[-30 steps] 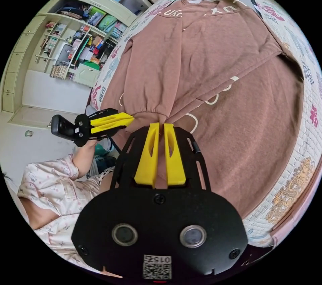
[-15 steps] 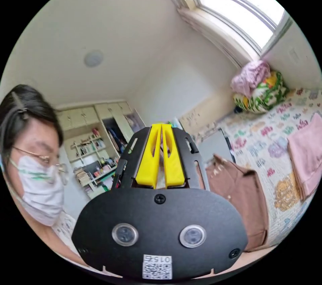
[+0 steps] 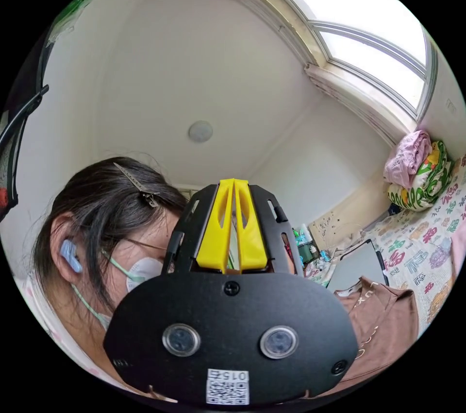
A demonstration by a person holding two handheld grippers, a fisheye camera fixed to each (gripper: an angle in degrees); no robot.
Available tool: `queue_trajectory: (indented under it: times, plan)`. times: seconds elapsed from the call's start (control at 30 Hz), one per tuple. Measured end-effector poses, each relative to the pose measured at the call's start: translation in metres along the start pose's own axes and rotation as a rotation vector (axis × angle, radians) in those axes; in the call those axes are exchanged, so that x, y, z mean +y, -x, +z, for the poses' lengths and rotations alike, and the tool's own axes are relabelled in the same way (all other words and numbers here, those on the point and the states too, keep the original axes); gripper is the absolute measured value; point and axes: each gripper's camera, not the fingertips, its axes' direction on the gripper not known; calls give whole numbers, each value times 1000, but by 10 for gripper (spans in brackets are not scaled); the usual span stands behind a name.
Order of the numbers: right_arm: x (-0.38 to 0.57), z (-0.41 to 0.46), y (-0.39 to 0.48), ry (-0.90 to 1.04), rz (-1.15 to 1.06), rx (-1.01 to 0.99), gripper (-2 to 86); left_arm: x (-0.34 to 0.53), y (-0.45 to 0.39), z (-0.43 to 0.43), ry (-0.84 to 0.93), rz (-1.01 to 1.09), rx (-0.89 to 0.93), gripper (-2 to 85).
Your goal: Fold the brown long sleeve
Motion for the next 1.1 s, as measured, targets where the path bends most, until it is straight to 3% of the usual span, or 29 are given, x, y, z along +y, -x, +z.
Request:
queue_trajectory:
  times: [0.2,0.27,0.4,0.5,0.67,0.77,0.97,1.1]
  plan:
    - [6,18,13,83,-95,-84,-5,-29,-2,-36,-51,14,86,3]
    - [4,38,6,135,-108,-107,-4,-39,7,-77,-219,19,98,10]
    - [7,72,-27,168,-143,-84,-1,-70,55,-119,-373,-51,75,25]
    - [17,115,-91,238,-173,70,9,-116,121,-113,-338,-162,70,60]
    - [70,253,-290,842,37,393,70,-231,226,-60,-209,-275,-28,90]
    - [102,317,-377,1049,110,476,89,-304,271,-25,-176,-326,-70,104]
    - [126,433,-460,1187,32,631,128,-408,335,68,-76,-476,-85,116]
    - [122,487,-488,1239,13,687,137,-446,337,104,-17,-463,-176,128]
